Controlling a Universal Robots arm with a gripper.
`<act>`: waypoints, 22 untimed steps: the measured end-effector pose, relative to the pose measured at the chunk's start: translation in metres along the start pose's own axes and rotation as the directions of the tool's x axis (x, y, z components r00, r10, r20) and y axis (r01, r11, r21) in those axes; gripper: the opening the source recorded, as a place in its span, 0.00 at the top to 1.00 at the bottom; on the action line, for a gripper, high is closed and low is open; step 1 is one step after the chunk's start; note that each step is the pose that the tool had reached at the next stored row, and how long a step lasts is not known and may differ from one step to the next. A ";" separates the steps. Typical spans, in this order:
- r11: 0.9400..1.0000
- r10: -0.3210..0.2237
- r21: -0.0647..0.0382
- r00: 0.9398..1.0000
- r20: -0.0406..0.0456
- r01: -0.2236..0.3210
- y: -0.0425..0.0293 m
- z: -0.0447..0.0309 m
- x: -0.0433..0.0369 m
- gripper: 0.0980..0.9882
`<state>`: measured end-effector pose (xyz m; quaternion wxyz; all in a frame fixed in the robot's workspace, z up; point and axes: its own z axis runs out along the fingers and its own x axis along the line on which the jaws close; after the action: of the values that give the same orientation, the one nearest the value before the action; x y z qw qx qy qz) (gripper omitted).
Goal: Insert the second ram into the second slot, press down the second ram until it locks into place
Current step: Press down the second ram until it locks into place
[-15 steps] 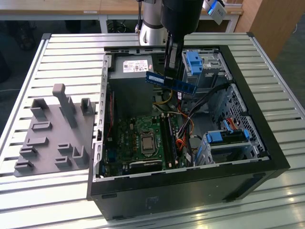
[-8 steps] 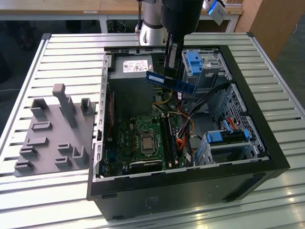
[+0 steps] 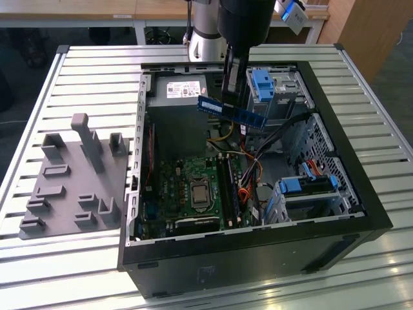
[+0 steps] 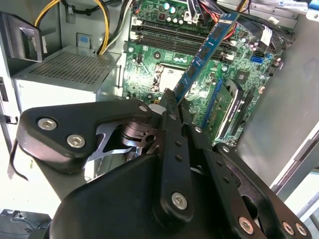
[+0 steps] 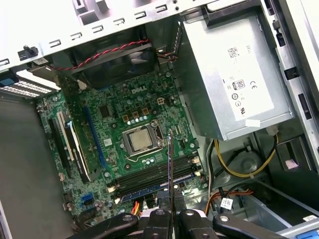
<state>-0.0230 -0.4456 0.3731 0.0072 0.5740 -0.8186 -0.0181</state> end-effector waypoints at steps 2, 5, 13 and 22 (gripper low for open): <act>1.000 0.004 0.000 1.000 0.000 -0.004 0.0000 0.0000 0.0000 0.96; 1.000 0.009 0.000 1.000 0.000 -0.009 0.0000 0.0000 0.0000 0.96; 1.000 0.023 0.000 1.000 0.001 -0.023 0.0000 0.0000 0.0000 0.96; 0.999 0.038 0.000 0.999 0.001 -0.038 0.0000 0.0000 0.0000 0.96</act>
<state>-0.0230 -0.4456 0.3731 0.0069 0.5583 -0.8294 -0.0182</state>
